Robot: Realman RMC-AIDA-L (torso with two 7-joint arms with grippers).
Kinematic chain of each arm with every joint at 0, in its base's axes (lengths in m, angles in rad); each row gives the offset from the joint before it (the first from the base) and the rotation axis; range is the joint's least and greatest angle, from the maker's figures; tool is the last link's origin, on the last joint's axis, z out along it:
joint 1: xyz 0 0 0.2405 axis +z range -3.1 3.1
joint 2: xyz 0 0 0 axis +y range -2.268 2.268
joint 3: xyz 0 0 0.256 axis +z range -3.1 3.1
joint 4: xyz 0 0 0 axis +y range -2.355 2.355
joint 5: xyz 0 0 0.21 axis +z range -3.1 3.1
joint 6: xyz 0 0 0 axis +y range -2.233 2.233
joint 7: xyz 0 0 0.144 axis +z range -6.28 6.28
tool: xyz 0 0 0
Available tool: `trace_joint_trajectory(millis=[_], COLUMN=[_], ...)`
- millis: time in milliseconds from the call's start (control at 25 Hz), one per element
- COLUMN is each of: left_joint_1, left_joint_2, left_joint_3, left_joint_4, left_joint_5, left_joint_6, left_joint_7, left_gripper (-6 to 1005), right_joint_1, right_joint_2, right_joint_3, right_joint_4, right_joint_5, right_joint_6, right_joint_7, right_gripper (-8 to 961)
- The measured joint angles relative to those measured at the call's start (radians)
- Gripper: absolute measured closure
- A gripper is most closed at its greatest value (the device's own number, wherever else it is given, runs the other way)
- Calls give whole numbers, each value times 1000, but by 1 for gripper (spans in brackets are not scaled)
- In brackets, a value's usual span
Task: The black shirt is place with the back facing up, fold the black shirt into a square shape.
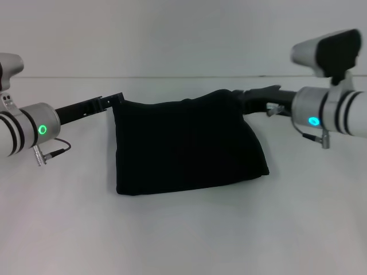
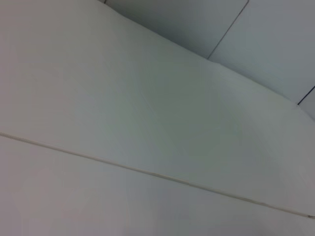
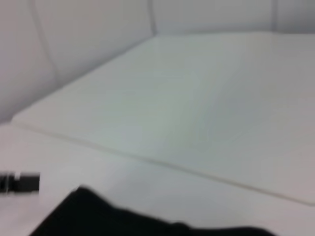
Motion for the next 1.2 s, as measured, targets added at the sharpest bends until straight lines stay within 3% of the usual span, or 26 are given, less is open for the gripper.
trace_joint_trajectory(millis=[240, 440, 760, 1000, 1200], left_joint_1=[-11, -29, -36, -39, -39], left_joint_2=[4, 7, -1, -4, -8], left_joint_3=[5, 20, 57, 62, 67], left_joint_4=[-25, -68, -91, -104, -105], left_joint_5=[8, 12, 13, 13, 6], left_joint_6=[-18, -22, -60, -70, -68], left_joint_7=[-38, -54, -67, -67, -55], left_gripper=[163, 164, 166, 167, 168], right_joint_1=[-47, -78, -90, -88, -88], right_joint_2=[-36, -52, -53, -54, -54], right_joint_3=[49, 89, 90, 87, 86], right_joint_4=[-22, -34, -53, -53, -53], right_joint_5=[23, 22, 16, 16, 15], right_joint_6=[-109, -170, -181, -182, -183], right_joint_7=[21, 20, 12, 8, 7], right_gripper=[953, 792, 570, 466, 467])
